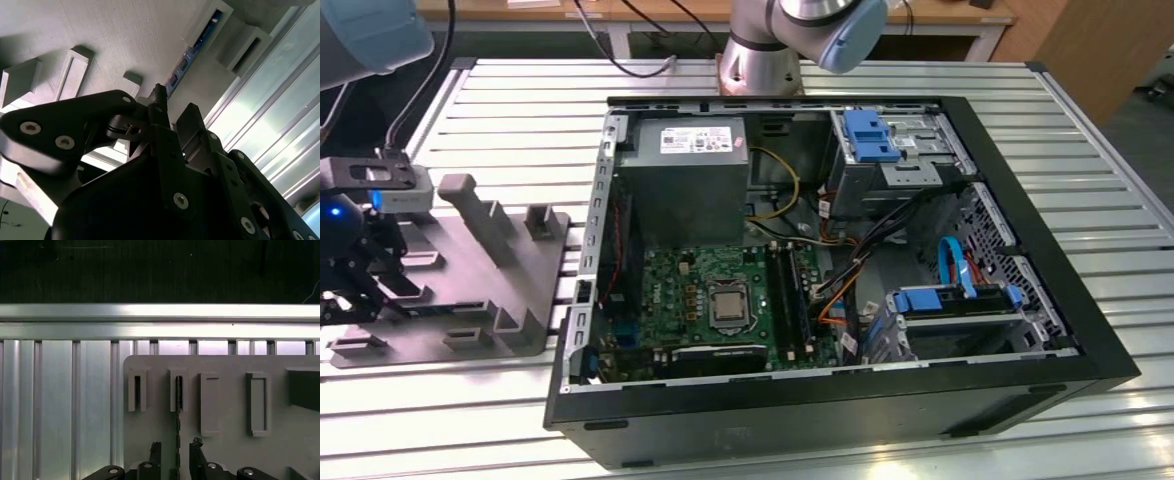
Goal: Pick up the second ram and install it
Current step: 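Pick up the second ram and move it above second insertion slot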
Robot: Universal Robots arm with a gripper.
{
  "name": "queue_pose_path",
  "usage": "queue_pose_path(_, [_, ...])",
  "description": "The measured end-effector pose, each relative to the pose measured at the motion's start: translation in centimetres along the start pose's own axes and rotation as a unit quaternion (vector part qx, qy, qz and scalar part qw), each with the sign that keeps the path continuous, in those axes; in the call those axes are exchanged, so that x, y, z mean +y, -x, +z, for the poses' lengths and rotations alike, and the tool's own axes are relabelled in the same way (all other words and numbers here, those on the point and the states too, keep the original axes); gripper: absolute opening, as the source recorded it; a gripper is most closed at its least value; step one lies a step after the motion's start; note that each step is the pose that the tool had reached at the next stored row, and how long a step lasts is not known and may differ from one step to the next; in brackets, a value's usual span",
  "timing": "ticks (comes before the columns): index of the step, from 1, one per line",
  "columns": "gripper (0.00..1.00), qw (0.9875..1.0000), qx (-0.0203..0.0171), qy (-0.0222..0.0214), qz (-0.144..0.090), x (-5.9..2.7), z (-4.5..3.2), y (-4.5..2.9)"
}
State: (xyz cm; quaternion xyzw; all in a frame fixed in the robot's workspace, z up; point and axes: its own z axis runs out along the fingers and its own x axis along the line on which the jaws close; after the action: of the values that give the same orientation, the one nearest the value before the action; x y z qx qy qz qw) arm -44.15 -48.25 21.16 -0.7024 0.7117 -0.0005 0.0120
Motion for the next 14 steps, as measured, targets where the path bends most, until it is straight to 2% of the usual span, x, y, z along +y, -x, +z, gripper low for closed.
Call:
queue_pose_path(6, [0.36,1.0000,0.0001,0.0001,0.000,0.05,1.00,0.07])
queue_pose_path(14, [0.36,1.0000,0.0001,0.0001,0.000,0.07,1.15,0.30])
